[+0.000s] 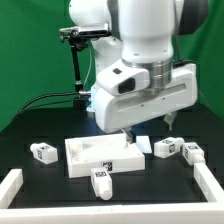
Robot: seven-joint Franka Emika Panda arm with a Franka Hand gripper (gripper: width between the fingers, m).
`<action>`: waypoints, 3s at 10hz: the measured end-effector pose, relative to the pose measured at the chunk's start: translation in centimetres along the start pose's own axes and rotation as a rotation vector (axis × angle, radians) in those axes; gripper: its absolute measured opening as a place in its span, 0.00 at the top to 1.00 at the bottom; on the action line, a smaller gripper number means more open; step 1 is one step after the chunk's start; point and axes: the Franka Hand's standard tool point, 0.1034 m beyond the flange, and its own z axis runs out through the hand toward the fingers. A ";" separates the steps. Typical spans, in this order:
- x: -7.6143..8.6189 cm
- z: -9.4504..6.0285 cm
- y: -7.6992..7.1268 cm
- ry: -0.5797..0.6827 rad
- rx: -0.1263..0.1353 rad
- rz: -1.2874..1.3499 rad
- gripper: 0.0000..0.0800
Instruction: Assemble one leg
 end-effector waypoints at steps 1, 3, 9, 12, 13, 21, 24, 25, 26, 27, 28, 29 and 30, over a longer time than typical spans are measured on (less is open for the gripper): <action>0.0 0.2 -0.2 -0.003 0.001 -0.003 0.19; 0.0 0.2 -0.1 -0.004 0.001 -0.003 0.19; -5.6 1.2 10.6 -0.015 0.007 -0.045 0.19; -6.0 1.7 11.7 0.000 -0.008 -0.024 0.19; -6.0 1.7 11.7 0.000 -0.008 -0.024 0.19; -13.6 7.5 15.3 0.024 0.000 0.139 0.19; -13.1 8.7 14.4 0.012 0.003 0.124 0.19; -13.0 8.6 14.3 0.011 0.004 0.120 0.19; -13.0 8.6 14.4 0.010 0.004 0.121 0.32; -13.0 8.6 14.4 0.010 0.005 0.121 0.32; -13.0 8.7 14.4 0.010 0.005 0.121 0.56; -13.0 8.7 14.4 0.010 0.005 0.121 0.56; -13.0 8.7 14.3 0.010 0.005 0.121 0.82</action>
Offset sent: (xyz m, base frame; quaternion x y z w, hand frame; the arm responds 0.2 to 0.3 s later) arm 0.0000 0.0000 0.0000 0.0000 0.0000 0.0000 1.0000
